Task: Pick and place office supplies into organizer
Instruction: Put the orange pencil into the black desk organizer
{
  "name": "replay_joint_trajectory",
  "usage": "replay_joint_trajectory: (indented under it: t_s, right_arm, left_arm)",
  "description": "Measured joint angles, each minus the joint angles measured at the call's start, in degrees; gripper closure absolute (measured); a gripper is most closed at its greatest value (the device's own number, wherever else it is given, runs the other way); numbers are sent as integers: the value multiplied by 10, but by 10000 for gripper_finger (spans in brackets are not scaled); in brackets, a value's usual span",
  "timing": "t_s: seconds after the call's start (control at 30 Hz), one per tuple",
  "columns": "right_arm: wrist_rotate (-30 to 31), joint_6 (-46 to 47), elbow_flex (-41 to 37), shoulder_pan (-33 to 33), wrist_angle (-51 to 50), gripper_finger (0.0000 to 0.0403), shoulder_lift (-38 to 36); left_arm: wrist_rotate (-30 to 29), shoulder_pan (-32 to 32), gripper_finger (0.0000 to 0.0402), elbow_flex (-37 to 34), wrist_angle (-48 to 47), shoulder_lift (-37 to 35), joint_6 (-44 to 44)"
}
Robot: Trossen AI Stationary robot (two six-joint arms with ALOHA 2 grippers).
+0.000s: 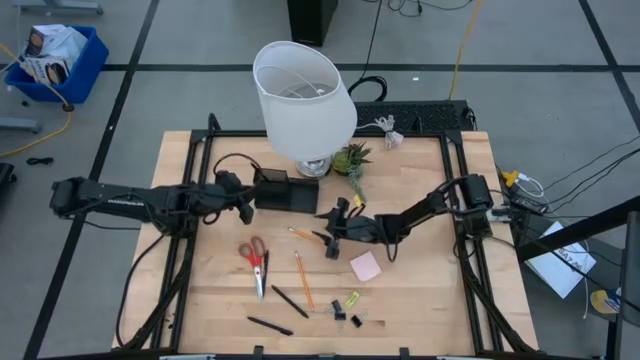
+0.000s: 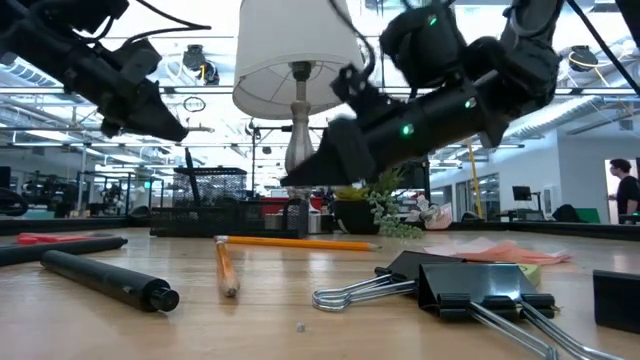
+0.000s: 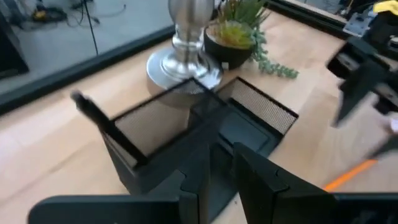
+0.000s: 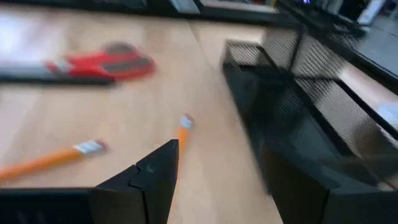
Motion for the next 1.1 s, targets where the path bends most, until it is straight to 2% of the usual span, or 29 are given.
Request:
replay_joint_trajectory:
  t_s: [0.2, 0.43, 0.53, 0.73, 0.9, 1.03, 1.1]
  right_arm:
    - [-14, -51, 3, -37, 3, 176, 0]
    - [-58, -107, 55, -53, -39, 189, 0]
    - [-57, -90, 64, -52, -45, 193, 0]
    - [-58, -22, 65, -33, -20, 195, 0]
    - [-59, -24, 65, 2, -25, 195, 0]
    - [-55, -5, 65, 33, -58, 195, 0]
    - [-35, 10, 65, 49, -89, 195, 0]
  left_arm:
    - [-3, -40, 325, 0, -25, -1, -16]
    - [-24, -91, 325, 0, -25, -2, -39]
    - [-52, -116, 325, 0, -25, -2, -46]
    - [-51, -175, 325, 0, -25, -1, -35]
    - [-42, -215, 325, 0, -24, -1, -32]
    - [-56, -226, 325, 0, -15, -1, -31]
    - [-57, -226, 325, 0, -9, -1, -31]
